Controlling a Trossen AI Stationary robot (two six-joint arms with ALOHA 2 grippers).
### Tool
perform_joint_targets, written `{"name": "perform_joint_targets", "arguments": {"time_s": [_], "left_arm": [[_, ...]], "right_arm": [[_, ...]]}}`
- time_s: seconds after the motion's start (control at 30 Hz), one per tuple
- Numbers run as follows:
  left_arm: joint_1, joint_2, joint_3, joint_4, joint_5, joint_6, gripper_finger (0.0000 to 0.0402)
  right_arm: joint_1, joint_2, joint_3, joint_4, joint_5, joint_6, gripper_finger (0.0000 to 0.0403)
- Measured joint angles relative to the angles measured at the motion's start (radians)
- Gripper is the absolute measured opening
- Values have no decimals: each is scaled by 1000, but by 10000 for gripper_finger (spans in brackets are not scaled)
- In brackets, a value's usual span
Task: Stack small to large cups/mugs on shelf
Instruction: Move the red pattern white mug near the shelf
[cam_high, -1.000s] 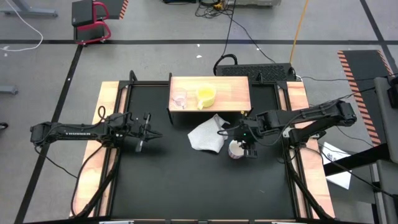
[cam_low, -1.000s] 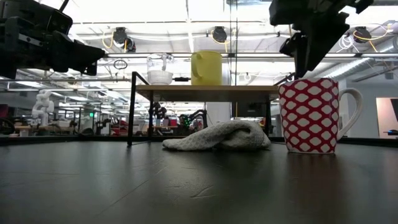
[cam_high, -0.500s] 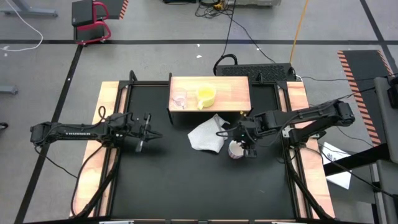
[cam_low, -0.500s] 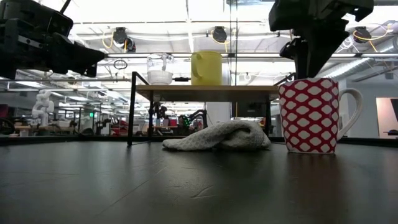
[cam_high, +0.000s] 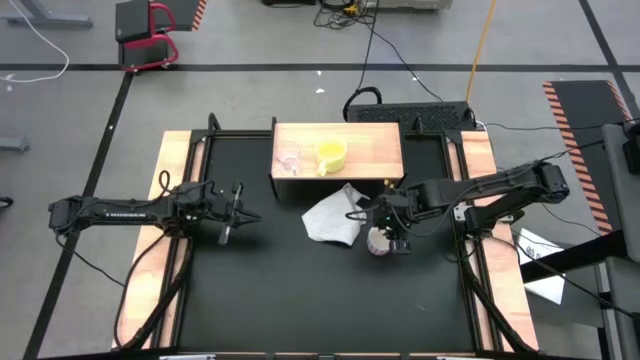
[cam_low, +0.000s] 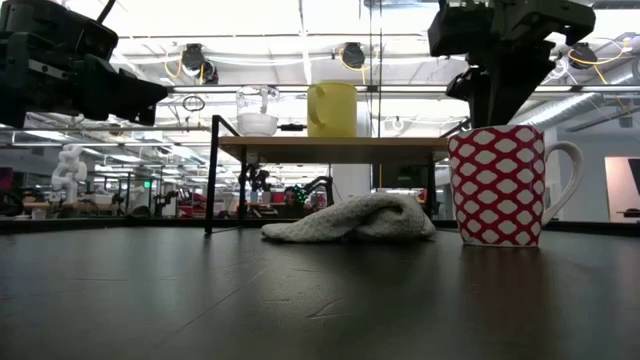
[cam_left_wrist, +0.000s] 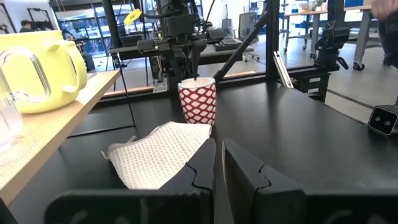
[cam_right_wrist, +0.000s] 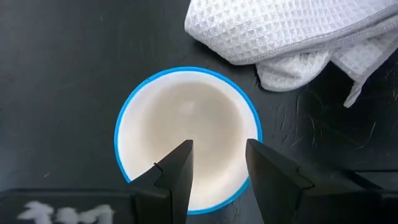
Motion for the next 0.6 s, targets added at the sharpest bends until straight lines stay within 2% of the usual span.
{"name": "perform_joint_targets", "arguments": {"time_s": [0.6], "left_arm": [[0, 0, 0, 5, 0, 6, 31]], "right_arm": [[0, 0, -47, 59, 0, 3, 141]]}}
